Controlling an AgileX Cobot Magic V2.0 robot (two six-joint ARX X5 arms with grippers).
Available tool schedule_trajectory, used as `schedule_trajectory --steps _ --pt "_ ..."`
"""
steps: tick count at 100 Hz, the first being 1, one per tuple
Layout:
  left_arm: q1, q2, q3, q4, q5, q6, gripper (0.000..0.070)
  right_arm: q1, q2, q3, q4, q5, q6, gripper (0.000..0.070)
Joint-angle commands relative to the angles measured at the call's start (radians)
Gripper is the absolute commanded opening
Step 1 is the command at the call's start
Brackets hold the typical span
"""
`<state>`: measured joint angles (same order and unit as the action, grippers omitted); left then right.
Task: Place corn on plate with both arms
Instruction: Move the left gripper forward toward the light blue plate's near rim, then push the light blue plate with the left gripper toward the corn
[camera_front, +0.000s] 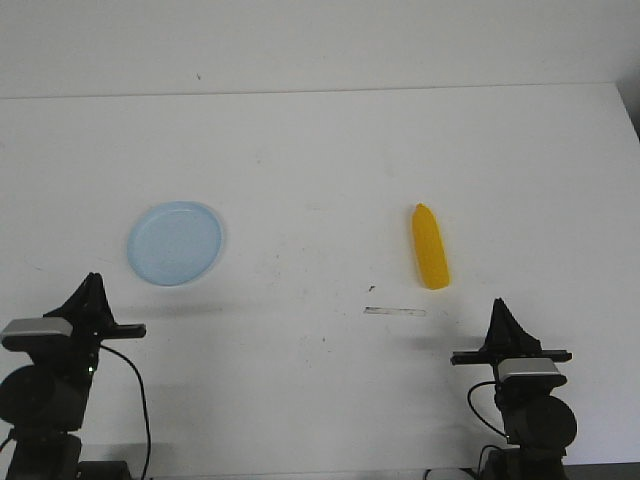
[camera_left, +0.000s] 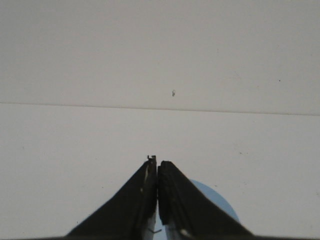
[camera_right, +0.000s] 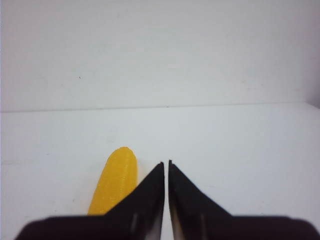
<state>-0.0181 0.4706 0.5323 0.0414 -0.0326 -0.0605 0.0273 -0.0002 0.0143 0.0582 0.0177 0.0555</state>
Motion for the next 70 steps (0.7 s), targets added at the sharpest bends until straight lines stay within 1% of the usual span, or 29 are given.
schedule_trajectory --steps 1,10,21,32,38,46,60,70 --pt "-0.001 0.1 0.065 0.01 -0.005 -0.047 0.0001 0.002 0.002 -0.002 0.013 0.0 -0.004 0.0013" --pt "-0.001 0.249 0.152 0.008 -0.005 -0.065 0.0001 0.002 0.002 -0.002 0.013 -0.001 -0.004 0.0013" --pt "-0.001 0.431 0.249 0.003 -0.003 -0.065 0.0001 0.002 0.002 -0.002 0.013 0.0 -0.004 0.0013" --pt "-0.001 0.6 0.341 -0.043 0.045 -0.066 0.0001 0.002 0.002 -0.002 0.013 0.0 -0.004 0.0013" --pt "-0.001 0.684 0.398 -0.105 0.116 -0.072 0.0001 0.002 0.002 -0.002 0.013 -0.001 -0.004 0.0013" --pt "0.015 0.789 0.485 -0.217 0.21 -0.128 0.0002 0.002 0.002 -0.002 0.013 -0.001 -0.004 0.0013" --pt "0.103 0.95 0.647 -0.457 0.349 -0.241 0.0001 0.002 0.002 -0.002 0.013 0.0 -0.004 0.0013" --pt "0.179 1.041 0.731 -0.571 0.416 -0.294 0.0002 0.002 0.002 -0.002 0.013 -0.001 -0.004 0.0013"
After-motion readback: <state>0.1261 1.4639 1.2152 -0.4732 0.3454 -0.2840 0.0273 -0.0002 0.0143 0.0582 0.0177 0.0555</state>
